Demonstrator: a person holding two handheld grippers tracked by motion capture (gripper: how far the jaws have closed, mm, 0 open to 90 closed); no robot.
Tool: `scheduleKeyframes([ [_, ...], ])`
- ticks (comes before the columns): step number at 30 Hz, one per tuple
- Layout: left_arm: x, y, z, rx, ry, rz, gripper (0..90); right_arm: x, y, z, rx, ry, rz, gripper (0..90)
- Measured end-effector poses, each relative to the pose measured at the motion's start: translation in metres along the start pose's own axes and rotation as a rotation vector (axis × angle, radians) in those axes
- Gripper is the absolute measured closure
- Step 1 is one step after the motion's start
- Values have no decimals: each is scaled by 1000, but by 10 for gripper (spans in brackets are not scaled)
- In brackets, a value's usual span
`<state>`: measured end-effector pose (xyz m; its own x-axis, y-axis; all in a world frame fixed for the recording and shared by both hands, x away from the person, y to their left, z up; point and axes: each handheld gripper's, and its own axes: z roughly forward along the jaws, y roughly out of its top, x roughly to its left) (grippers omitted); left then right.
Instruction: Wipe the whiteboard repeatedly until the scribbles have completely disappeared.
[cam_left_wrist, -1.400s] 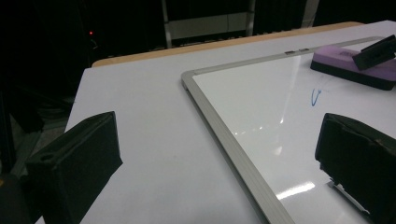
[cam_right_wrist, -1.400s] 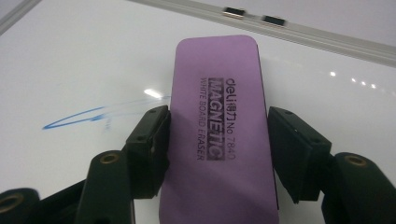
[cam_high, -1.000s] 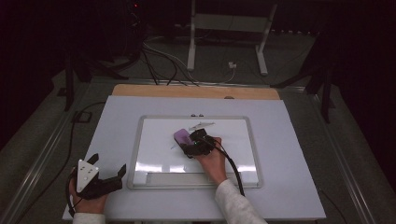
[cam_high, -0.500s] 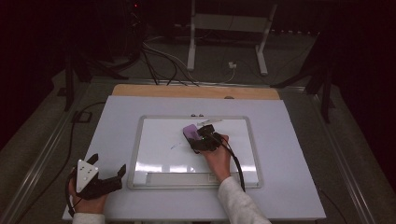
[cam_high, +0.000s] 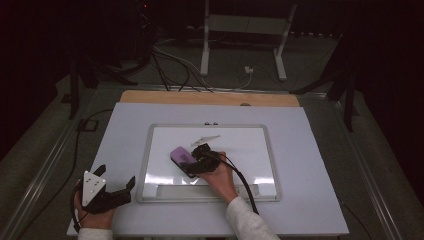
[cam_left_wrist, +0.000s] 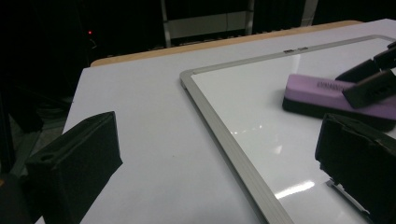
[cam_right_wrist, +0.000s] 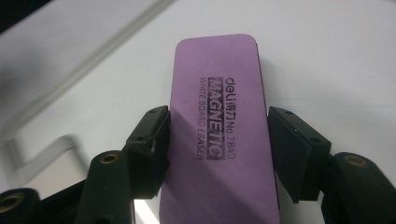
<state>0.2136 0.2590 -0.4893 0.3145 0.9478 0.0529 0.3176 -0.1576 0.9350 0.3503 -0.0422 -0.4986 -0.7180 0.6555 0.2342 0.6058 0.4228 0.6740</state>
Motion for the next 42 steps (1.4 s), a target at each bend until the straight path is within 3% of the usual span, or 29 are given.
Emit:
scheduleKeyframes([
  [4, 0, 0, 0, 0, 0, -1, 9, 0, 0, 0, 11, 26, -22, 412],
  [10, 1, 0, 0, 0, 0, -4, 9, -26, -1, -11, -13, -119, 70, 412],
  [13, 0, 0, 0, 0, -1, -1, 9, -45, -4, -20, -35, -195, 147, 412],
  [15, 0, 0, 0, 1, 0, -1, 9, -55, -7, -26, -55, -219, 199, 412],
  [17, 0, 0, 1, 5, -2, 3, 9, -58, -8, -28, -61, -212, 219, 412],
  [19, -1, 0, 1, 7, -1, 4, 9, -53, -8, -27, -50, -219, 189, 412],
  [21, -1, 0, 1, 6, -1, 5, 9, -46, -6, -23, -45, -178, 175, 412],
  [26, 0, 0, 1, 7, -1, 4, 9, -17, -1, -7, -26, -85, 78, 412],
  [28, 0, 0, 1, 7, -1, 3, 9, -5, 0, -1, -14, -7, 40, 412],
  [30, 0, 0, 1, 5, -1, 2, 9, 5, 1, 4, 1, 31, -5, 412],
  [32, 0, 0, 0, 3, 0, 1, 9, 11, 1, 6, 10, 69, -27, 413],
  [34, 0, 0, 0, 3, 0, 0, 9, 9, 1, 6, 11, 86, -17, 412],
  [37, 0, 0, 0, 1, 0, -2, 9, -4, 2, 2, -2, 23, 25, 412],
  [42, 1, 0, 0, 2, 1, -3, 9, -40, 0, -14, -40, -110, 169, 413],
])
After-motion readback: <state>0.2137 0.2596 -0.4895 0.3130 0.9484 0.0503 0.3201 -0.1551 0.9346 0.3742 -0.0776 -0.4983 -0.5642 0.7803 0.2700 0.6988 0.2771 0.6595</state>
